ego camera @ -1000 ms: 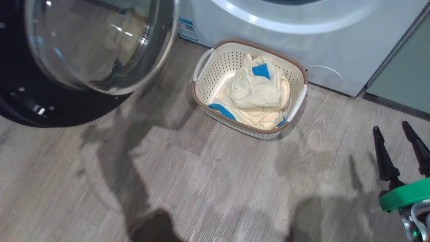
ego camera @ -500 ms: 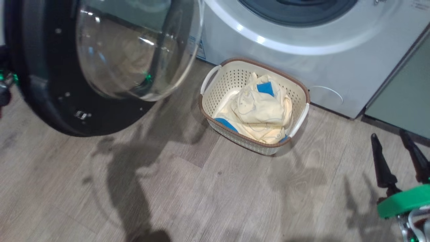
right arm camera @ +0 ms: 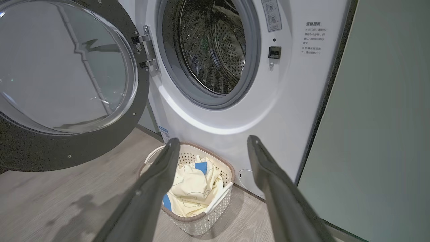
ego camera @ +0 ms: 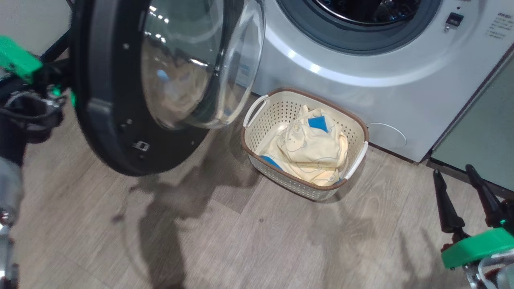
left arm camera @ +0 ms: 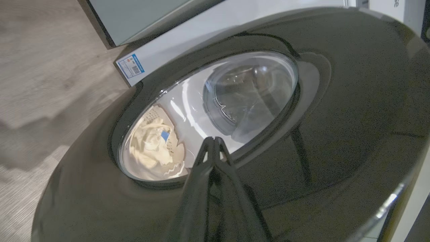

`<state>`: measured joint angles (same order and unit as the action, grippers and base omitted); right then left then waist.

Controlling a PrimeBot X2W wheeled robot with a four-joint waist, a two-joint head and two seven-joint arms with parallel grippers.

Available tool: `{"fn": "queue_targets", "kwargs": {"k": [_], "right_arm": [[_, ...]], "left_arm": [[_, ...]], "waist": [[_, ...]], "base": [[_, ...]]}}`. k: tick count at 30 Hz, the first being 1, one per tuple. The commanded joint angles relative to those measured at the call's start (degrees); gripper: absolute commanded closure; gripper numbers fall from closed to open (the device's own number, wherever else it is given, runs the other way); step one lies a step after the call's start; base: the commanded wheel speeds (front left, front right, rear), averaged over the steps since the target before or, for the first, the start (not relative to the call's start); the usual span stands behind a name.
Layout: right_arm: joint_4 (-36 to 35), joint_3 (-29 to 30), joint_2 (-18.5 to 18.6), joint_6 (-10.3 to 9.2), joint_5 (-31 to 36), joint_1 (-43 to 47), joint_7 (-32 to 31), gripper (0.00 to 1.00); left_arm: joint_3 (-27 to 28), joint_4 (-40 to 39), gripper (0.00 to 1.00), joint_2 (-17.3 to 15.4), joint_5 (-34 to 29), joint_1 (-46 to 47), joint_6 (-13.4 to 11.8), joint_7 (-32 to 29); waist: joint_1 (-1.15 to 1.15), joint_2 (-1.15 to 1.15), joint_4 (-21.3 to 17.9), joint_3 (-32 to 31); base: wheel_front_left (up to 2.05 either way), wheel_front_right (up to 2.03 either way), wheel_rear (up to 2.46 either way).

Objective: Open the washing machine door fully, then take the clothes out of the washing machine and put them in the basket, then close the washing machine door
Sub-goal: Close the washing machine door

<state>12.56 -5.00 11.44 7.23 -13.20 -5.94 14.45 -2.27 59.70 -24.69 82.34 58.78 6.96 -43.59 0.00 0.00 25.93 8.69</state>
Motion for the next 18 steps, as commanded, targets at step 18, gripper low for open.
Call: {"fn": "queue_targets", "kwargs": {"k": [18], "right_arm": [[-1.34, 0.06, -1.84, 0.25, -0.53, 0.68, 0.55, 0.00]], "left_arm": [[-1.64, -17.60, 1.00, 6.93, 2.69, -7.22, -0.60, -3.56]], "waist": [[0.00, 0.00, -5.21, -2.42]], "base": [[0.00, 0.00, 0.00]]}}
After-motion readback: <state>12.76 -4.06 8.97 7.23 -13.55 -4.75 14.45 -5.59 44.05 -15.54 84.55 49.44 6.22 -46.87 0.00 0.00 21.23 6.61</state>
